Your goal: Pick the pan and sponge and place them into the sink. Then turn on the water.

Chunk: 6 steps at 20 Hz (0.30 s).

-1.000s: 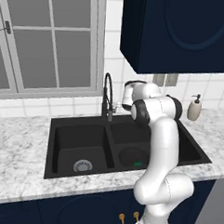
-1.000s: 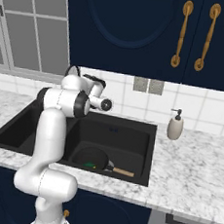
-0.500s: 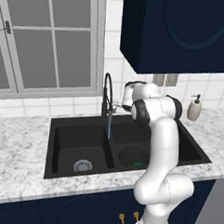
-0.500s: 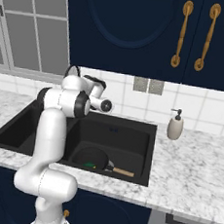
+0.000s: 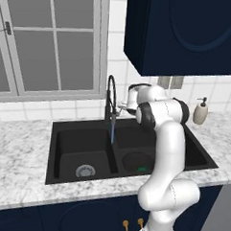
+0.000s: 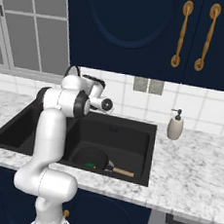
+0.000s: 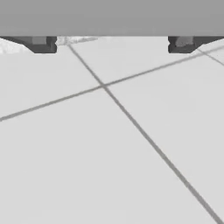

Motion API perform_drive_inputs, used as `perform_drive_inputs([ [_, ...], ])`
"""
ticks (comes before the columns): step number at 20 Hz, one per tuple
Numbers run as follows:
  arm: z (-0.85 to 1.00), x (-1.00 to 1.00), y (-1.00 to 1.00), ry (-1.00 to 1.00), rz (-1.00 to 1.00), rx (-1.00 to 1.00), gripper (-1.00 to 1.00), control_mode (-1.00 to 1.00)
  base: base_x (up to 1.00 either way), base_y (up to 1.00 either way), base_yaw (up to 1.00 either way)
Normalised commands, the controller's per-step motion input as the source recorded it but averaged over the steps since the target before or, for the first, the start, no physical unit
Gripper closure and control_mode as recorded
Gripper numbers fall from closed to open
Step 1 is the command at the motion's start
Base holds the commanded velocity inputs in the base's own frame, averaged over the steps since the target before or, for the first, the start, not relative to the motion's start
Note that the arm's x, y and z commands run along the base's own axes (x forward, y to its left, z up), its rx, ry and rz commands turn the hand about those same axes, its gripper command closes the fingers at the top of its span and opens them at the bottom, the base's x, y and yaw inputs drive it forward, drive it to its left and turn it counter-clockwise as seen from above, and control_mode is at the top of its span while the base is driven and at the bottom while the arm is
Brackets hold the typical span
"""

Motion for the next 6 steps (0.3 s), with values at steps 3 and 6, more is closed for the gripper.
perform_drive_inputs([
  [3,0.81,-0.59,-1.0,-0.08,0.0,0.05,-1.0,-1.0,0.0,0.0,0.0],
  [6,0.76,-0.57,-1.0,-0.12,0.0,0.04,-1.0,-1.0,0.0,0.0,0.0],
])
